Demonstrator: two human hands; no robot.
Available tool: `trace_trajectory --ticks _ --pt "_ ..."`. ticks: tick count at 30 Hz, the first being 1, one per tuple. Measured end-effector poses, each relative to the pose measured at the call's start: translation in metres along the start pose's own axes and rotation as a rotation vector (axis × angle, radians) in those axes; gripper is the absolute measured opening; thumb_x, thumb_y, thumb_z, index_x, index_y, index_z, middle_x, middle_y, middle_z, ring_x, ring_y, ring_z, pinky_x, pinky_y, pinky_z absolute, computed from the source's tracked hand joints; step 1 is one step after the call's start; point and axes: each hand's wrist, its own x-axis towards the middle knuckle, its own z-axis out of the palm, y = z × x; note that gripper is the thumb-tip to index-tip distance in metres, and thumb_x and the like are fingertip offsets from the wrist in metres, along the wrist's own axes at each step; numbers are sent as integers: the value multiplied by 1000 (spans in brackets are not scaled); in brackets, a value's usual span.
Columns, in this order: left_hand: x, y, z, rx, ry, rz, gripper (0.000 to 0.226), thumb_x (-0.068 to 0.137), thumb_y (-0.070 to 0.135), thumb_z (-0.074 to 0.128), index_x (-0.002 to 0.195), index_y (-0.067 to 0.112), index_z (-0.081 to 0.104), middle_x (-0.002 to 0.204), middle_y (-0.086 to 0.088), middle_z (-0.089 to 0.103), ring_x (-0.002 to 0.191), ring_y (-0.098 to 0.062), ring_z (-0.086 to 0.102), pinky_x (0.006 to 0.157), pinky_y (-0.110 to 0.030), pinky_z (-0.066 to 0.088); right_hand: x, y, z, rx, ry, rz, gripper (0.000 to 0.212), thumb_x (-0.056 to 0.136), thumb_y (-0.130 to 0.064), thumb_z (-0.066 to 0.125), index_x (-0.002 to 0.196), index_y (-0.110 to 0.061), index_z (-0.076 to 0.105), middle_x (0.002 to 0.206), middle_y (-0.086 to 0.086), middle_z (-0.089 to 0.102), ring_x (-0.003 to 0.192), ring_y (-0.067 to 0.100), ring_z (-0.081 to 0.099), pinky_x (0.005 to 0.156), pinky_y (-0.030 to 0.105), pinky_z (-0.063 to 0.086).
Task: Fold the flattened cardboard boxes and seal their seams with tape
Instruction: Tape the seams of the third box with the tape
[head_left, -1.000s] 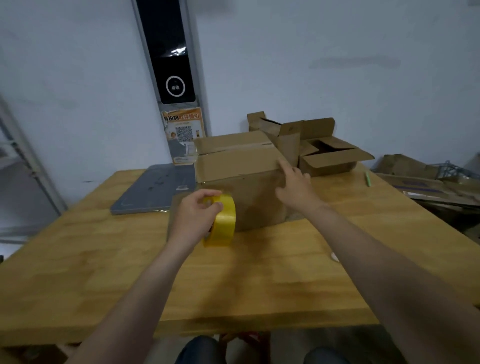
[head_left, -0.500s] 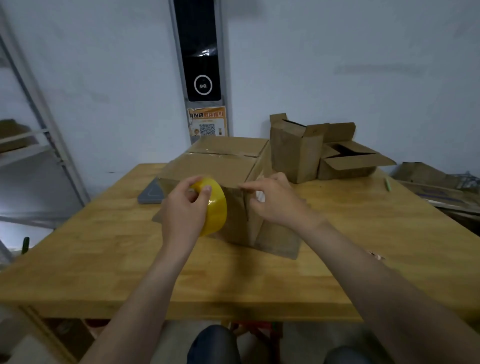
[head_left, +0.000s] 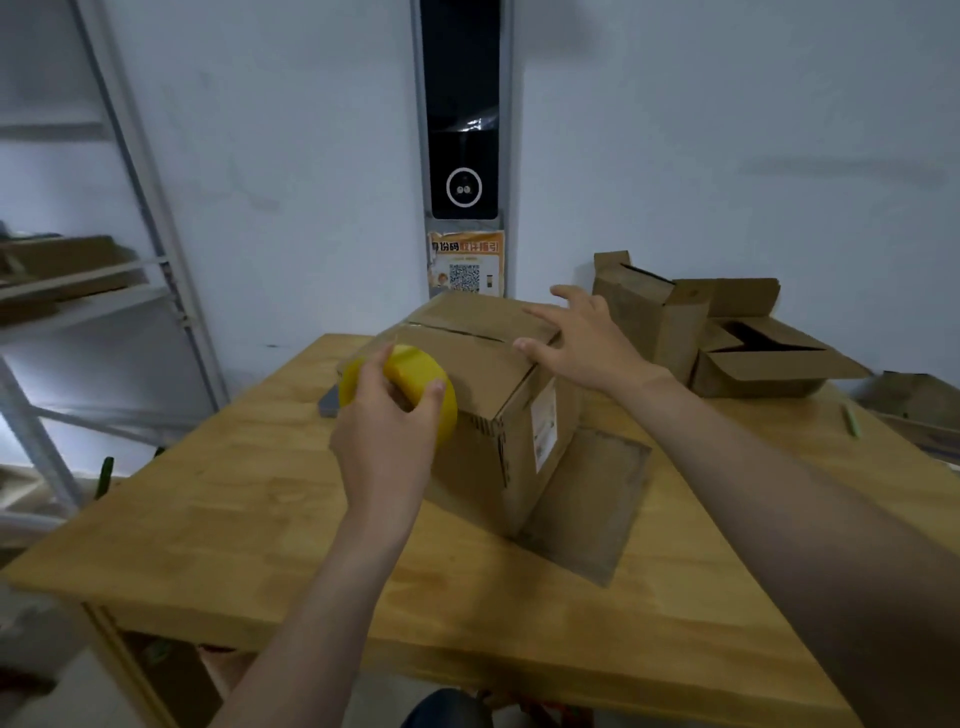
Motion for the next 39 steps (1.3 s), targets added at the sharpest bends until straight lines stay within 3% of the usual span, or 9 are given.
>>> trace_trajectory --ticks 3,6,12,16,18,21,25,28,39 --pt "0 0 12 44 -29 11 62 94 37 73 150 29 47 83 25 48 69 8 53 58 -10 39 25 12 3 -110 -124 44 76 90 -76 49 156 -43 31 169 3 10 154 30 6 120 58 22" --pt "-2 -1 18 87 -53 49 61 95 34 71 151 27 47 78 24 46 67 17 50 61 -2 39 44 24 9 -139 -257 101 85 84 -87 42 157 -47 23 171 6 3 156 33 1 122 60 13" --pt "-5 -3 26 117 -42 67 59 96 39 68 150 30 46 77 21 51 65 5 49 53 -12 33 61 41 13 213 -236 187 69 81 -69 70 138 -32 57 149 9 42 142 31 36 109 43 36" --pt "-15 -3 31 44 -97 46 90 78 58 80 152 31 36 116 5 64 103 -21 65 74 -32 53 46 47 12 253 -182 236 67 77 -72 72 134 -39 58 145 9 36 143 33 25 114 49 30" --pt "-18 0 31 61 -121 20 111 65 61 87 155 28 31 143 3 55 128 -23 56 91 -37 52 30 45 10 263 -135 267 68 78 -72 70 135 -38 57 144 7 35 144 33 21 115 50 29" --pt "-16 4 31 117 -173 8 123 58 60 91 157 27 25 153 2 47 135 -23 51 92 -36 51 -3 42 6 231 -52 339 70 80 -75 64 137 -37 54 141 6 33 143 31 17 110 49 32" --pt "-10 1 29 65 -240 -42 103 68 51 91 151 34 34 129 3 63 110 -25 64 76 -37 54 -52 43 -5 185 14 430 62 89 -72 54 138 -34 54 137 7 32 138 32 18 105 48 35" --pt "-5 2 27 27 -231 -59 87 78 39 88 149 32 38 110 11 57 93 -16 59 68 -33 51 -82 40 -10 116 85 453 56 95 -66 49 139 -32 57 134 8 31 133 33 21 104 45 35" --pt "20 5 35 14 -260 -118 78 87 31 82 149 22 38 132 -9 61 116 -31 60 75 -37 42 -130 0 -20 -283 141 480 58 95 -72 41 136 -34 59 132 9 39 122 32 40 95 45 45"
